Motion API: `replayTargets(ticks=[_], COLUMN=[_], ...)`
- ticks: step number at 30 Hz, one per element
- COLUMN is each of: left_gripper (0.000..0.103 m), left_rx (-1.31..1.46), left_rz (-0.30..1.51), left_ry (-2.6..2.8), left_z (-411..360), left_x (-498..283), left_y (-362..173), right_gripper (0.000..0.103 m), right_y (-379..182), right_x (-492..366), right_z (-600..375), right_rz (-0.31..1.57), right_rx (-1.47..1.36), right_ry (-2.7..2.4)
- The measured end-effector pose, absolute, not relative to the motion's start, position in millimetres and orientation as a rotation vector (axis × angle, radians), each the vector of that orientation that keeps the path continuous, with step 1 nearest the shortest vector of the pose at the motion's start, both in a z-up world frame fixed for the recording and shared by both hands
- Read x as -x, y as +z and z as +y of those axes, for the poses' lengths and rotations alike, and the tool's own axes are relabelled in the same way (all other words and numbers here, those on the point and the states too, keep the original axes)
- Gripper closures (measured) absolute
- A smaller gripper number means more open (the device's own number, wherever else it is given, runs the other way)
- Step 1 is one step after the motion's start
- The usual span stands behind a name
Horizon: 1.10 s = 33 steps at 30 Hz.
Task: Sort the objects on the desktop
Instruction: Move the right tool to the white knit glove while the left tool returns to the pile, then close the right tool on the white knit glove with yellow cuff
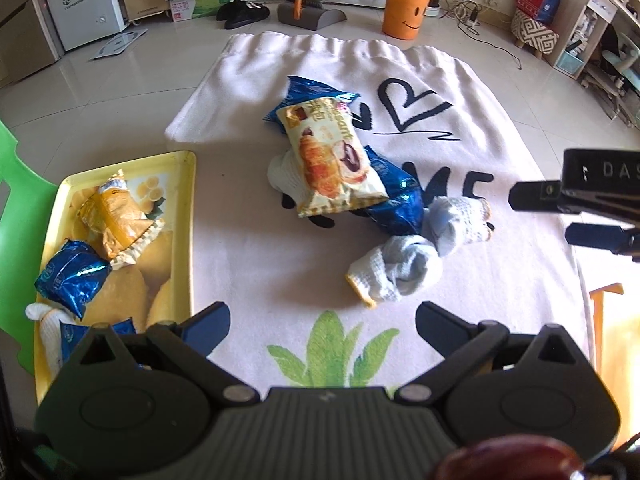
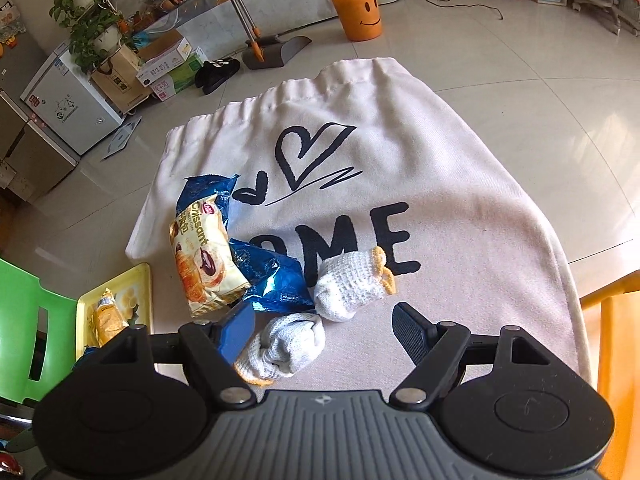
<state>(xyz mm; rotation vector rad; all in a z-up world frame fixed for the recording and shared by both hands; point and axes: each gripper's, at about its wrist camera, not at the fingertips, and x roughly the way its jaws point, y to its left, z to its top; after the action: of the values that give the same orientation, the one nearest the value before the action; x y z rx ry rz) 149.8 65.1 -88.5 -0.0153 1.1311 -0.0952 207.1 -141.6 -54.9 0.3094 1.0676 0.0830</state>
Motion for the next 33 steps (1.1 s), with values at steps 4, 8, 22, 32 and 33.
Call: replayTargets(ticks=[4,8,22,32,33], left_gripper=[0.001,0.001,0.001,0.001,0.001], left_rx=[0.001,-0.024,-0.027,-0.009,-0.008], left_rz=[1.136,1.177,1.212,1.227,1.231], left_ry=[-0.158,-0.145,-0.066,-0.065,-0.065], left_z=[44.1,33.9,29.8,22.5,21.4], left_x=[-146.2,-151.9,-175.1,-191.9,-193.3], left_y=[-100.8,-117.5,-153.8,-167.0,-168.8], right_gripper=[0.026,0.026,0.026,0.026,0.026], right_y=[-52.9,-63.3,-105.0,-132.6,-134.7], right_x=[-209.7,-217.4,-237.3,-262.1,-263.8], right_z=[-160.6,-176.7,-171.1,-160.4,-158.7], right_rz=[1.059,1.082,1.126,1.177,1.18], right_rx=[-0.291,-0.312,-0.373,-0.364,-0.359], right_ry=[0.055,0.024,0.084,0.115,0.122])
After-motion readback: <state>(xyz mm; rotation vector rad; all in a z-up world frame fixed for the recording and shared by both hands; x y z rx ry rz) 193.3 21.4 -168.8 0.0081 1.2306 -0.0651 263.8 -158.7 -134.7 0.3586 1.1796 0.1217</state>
